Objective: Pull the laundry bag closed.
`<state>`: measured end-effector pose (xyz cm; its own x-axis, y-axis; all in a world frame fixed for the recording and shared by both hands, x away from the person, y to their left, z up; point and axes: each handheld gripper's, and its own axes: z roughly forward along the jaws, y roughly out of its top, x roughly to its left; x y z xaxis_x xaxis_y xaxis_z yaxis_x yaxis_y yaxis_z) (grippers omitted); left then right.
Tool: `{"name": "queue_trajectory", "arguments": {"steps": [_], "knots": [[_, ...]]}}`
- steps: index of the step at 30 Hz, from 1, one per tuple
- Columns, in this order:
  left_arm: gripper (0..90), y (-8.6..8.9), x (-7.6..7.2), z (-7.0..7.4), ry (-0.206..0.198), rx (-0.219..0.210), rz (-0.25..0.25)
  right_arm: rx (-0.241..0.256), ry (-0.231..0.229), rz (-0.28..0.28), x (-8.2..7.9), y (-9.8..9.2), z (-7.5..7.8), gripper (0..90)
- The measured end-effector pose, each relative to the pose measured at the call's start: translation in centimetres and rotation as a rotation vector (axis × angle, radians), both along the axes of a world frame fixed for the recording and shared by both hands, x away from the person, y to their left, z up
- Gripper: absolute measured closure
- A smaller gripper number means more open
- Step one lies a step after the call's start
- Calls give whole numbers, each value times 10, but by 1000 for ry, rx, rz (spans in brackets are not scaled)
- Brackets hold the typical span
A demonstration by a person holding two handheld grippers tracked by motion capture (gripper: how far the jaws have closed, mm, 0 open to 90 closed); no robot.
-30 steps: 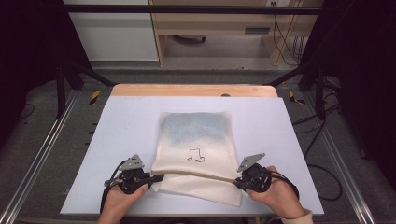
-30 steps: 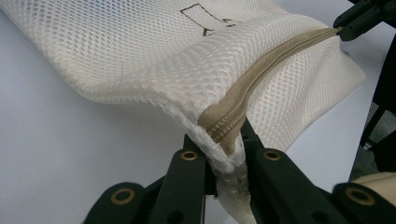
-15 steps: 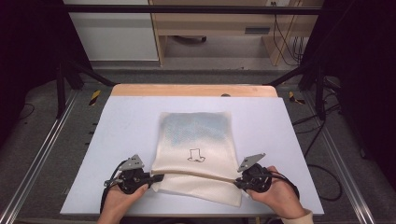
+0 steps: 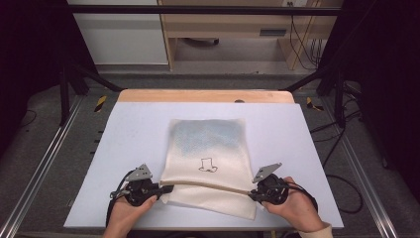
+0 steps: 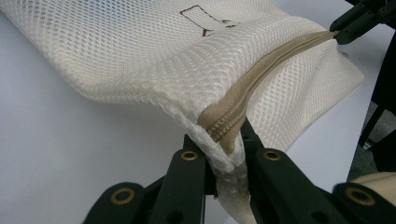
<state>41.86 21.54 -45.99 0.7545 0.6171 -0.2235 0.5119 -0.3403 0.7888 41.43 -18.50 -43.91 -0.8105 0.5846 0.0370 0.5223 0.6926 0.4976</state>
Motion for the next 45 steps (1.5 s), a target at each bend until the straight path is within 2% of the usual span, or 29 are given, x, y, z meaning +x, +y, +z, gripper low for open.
{"name": "queue_trajectory", "arguments": {"steps": [17, 25, 38, 45], "knots": [[849, 0, 0, -1, 3, -3, 1, 1, 3, -6, 0, -2, 0, 819], [849, -1, -1, 0, 3, -2, -5, -15, -6, -13, 0, -2, -1, 819], [849, -1, -3, 2, 1, -13, -12, -12, -16, -16, 0, -4, 0, 819], [848, -1, -3, 1, 21, -7, -18, -17, -11, -21, -1, -4, -1, 819]]}}
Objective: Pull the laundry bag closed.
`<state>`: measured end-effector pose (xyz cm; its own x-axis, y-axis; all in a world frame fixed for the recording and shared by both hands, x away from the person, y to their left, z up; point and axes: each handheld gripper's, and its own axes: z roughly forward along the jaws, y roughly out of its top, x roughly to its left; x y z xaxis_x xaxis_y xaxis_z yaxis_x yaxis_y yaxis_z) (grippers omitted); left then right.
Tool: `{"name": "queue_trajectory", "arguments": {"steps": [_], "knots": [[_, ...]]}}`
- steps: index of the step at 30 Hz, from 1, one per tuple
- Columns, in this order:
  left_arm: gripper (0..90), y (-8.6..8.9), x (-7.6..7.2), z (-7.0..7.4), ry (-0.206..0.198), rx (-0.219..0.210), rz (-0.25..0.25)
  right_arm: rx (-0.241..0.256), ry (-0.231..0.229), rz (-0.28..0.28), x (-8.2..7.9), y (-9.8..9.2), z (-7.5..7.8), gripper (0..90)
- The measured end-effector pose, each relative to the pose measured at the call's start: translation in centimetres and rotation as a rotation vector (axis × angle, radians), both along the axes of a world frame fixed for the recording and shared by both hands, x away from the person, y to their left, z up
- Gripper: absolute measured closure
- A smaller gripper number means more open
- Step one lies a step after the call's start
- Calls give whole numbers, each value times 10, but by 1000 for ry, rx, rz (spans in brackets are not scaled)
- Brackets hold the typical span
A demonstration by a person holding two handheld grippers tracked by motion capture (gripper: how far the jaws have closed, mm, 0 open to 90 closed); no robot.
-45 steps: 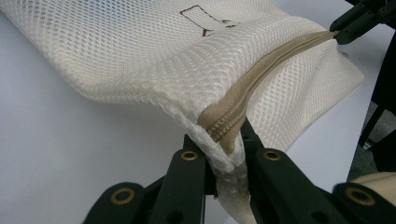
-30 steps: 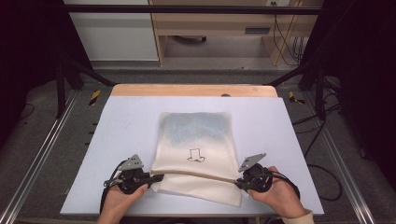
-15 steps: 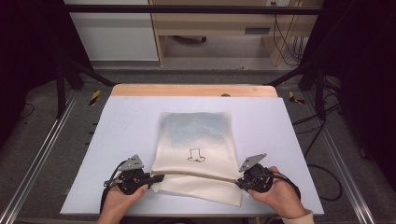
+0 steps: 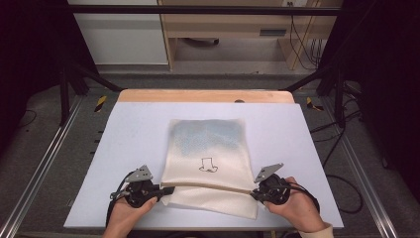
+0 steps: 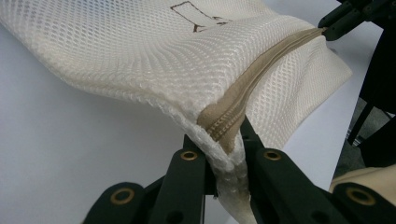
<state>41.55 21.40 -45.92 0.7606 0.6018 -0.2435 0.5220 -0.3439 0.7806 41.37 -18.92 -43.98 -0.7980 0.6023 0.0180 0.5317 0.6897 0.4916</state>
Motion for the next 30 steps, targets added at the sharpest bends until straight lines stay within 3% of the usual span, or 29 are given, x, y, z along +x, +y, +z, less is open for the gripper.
{"name": "queue_trajectory", "arguments": {"steps": [14, 18, 19, 22, 24, 26, 27, 30], "knots": [[829, -4, -3, -2, 16, 28, -33, -13, -8, -16, 3, -1, -2, 817], [757, -5, -6, -1, 2, 67, -35, -17, -2, -9, 2, 2, -2, 808], [733, -4, -8, 0, -13, 74, -15, -13, -1, -8, 2, 2, -3, 792], [532, -3, -11, 2, -12, 65, 20, 4, -10, -14, 2, 6, -2, 631], [390, -2, -13, 2, -20, 118, 46, 13, -13, -15, 0, 10, 0, 527], [337, 0, -14, 2, -18, 128, 46, 14, -20, -14, 0, 13, 1, 477], [290, 2, -15, 2, -2, 125, 46, 25, -15, -13, 1, 18, 2, 359], [235, 12, -16, 8, 5, 136, 97, 22, -15, -30, 5, 22, 3, 264]]}}
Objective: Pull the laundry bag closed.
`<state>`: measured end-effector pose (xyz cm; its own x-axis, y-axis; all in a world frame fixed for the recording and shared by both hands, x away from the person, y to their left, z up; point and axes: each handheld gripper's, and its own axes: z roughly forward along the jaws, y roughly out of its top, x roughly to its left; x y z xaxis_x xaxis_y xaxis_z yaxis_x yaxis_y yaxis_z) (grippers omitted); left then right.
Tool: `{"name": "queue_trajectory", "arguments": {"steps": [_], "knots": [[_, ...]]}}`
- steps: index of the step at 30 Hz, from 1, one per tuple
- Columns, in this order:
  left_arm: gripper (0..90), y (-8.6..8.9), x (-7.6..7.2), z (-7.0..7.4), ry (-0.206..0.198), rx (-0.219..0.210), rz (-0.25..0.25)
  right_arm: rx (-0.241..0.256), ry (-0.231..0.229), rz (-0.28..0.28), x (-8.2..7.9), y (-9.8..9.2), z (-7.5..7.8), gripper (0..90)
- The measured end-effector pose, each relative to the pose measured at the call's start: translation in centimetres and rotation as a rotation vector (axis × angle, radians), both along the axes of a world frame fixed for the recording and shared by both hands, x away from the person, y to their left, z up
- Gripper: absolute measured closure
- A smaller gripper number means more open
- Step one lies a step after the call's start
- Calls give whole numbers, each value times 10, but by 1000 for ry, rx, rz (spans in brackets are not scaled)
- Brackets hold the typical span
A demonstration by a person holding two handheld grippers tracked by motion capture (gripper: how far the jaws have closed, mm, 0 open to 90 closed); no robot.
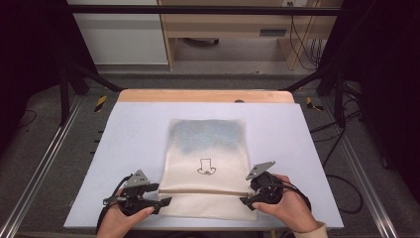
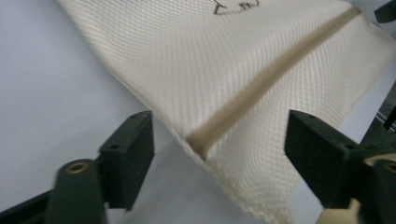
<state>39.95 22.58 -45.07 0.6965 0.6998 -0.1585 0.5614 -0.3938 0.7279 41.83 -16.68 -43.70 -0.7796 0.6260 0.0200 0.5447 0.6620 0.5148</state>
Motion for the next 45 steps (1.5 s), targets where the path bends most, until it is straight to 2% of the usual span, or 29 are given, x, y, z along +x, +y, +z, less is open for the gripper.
{"name": "queue_trajectory", "arguments": {"steps": [1, 3, 6, 9, 11, 15, 18, 22, 26, 28, 34, 37, 45], "knots": [[189, 2, 1, 2, 2, 5, 8, -3, -10, -5, 2, 2, 0, 209], [130, 8, 6, 9, -5, 27, 28, -6, -24, -24, 7, 5, 2, 171], [98, 16, 18, 21, -5, 46, 62, -6, -50, -63, 17, 9, 9, 120], [86, 21, 30, 32, -1, 64, 83, -29, -82, -109, 30, 12, 19, 96], [81, 23, 39, 42, -4, 86, 88, -43, -88, -125, 36, 12, 25, 92], [79, 29, 54, 52, 6, 122, 91, -51, -105, -153, 48, 6, 37, 86], [81, 33, 61, 53, 13, 152, 92, -49, -118, -177, 53, -4, 46, 89], [82, 38, 65, 47, 25, 212, 92, -19, -138, -211, 52, -18, 52, 94], [82, 47, 67, 44, 34, 232, 103, -10, -146, -250, 48, -36, 49, 112], [82, 51, 67, 43, 35, 237, 110, -5, -134, -276, 46, -42, 46, 103], [84, 65, 67, 41, 44, 284, 122, 8, -85, -332, 43, -62, 34, 97], [85, 72, 67, 41, 37, 299, 139, 24, -79, -354, 43, -70, 29, 95], [88, 88, 67, 38, 34, 345, 170, 21, -57, -388, 42, -86, 20, 98]]}}
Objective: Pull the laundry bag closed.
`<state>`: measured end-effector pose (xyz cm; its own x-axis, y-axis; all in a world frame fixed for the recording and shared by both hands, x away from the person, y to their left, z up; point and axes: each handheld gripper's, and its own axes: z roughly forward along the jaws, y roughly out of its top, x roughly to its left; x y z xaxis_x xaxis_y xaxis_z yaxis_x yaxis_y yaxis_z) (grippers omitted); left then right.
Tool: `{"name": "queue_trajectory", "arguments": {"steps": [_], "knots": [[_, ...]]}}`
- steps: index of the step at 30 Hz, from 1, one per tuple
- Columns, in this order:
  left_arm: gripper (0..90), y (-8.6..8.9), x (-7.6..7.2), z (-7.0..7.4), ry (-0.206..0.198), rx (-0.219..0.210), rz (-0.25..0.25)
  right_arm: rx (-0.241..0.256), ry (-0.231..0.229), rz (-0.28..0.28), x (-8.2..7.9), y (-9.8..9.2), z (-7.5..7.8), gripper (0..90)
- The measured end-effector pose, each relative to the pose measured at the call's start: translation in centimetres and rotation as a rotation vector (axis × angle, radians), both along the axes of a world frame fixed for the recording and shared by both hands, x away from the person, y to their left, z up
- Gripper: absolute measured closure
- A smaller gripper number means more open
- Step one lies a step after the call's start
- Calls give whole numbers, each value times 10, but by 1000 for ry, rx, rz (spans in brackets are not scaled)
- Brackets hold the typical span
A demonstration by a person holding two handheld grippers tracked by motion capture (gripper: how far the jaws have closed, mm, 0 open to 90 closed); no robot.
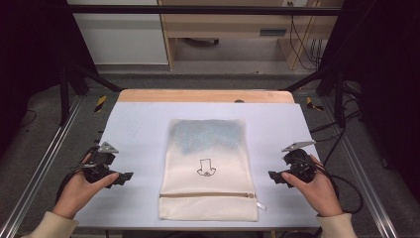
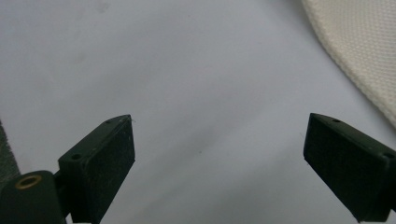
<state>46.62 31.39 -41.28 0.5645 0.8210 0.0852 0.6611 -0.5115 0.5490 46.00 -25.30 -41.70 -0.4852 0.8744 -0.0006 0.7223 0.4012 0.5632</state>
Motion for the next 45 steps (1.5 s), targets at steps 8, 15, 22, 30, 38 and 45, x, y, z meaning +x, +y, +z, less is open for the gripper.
{"name": "queue_trajectory", "arguments": {"steps": [8, 15, 22, 30, 38, 45], "knots": [[88, 13, 1, -5, -7, 33, 27, 17, 14, -44, -4, -17, -11, 92], [87, 21, 1, -15, -1, 59, 44, 16, 9, -86, -8, -28, -23, 90], [88, 30, -1, -24, 0, 57, 71, 17, -35, -130, -13, -34, -31, 88], [86, 36, -6, -35, -30, 31, 90, 47, -48, -142, -20, -38, -42, 81], [66, 34, -11, -48, -100, -18, 89, 91, -86, -166, -21, -38, -50, 69], [61, 27, -13, -53, -149, -70, 58, 74, -115, -159, -24, -33, -53, 61]]}}
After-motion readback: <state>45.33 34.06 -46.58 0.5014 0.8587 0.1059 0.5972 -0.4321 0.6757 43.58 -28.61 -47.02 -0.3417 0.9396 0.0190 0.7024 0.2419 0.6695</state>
